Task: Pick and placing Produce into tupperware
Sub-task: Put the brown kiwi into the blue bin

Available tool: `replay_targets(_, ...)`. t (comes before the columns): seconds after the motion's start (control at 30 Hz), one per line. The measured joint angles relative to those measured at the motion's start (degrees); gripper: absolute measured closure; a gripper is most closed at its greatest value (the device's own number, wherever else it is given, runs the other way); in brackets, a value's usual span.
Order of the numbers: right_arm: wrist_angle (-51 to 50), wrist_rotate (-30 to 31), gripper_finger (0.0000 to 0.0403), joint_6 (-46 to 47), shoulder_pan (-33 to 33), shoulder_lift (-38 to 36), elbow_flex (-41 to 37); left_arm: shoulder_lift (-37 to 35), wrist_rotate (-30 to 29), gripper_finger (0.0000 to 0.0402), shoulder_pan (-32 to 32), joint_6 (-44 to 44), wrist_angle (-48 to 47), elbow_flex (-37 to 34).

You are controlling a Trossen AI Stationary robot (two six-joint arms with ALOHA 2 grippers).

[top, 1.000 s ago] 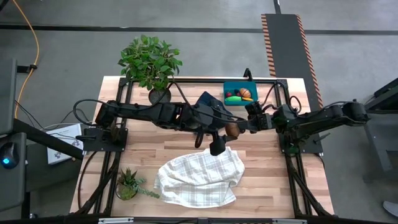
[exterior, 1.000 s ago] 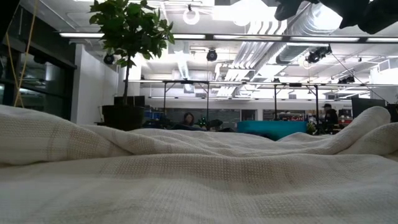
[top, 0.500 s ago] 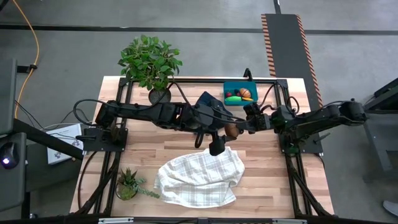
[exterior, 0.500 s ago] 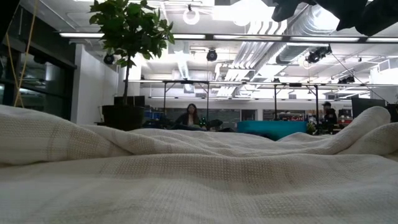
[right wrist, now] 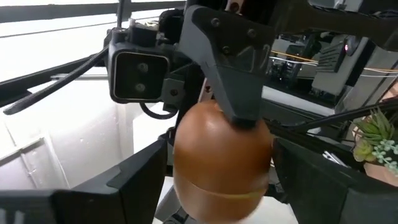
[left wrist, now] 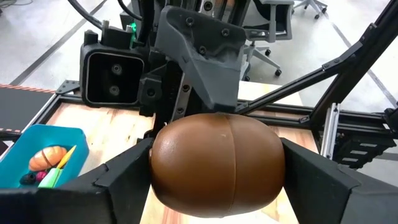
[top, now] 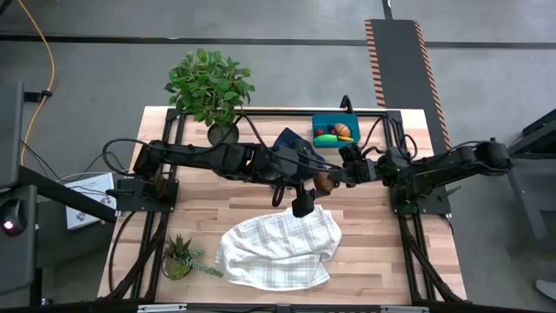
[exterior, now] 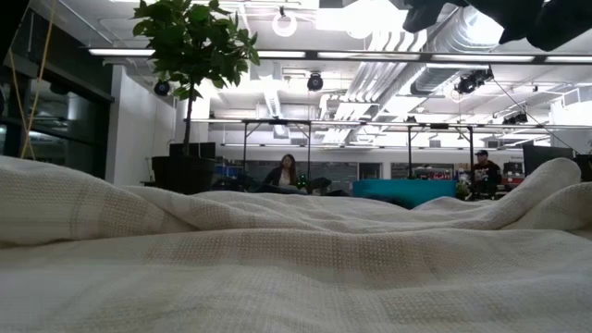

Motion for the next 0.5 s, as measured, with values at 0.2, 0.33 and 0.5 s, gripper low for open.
replay_targets(0.2,-3.9,-1.5,0.0123,-2.7,0.0,0.0,2.8,0.0,0.0,0.0107,0.0,0.0,-0.1,0.0)
replay_targets(0.33,-4.4,-1.5,0.0123,-3.0,0.0,0.0,3.0,0.0,0.0,0.0109,0.0,0.0,-0.2,0.0)
replay_targets(0.5,-5.3,-1.5,0.0125,-3.6,0.0,0.0,3.1,0.0,0.0,0.0106,0.0,0.0,-0.7,0.0)
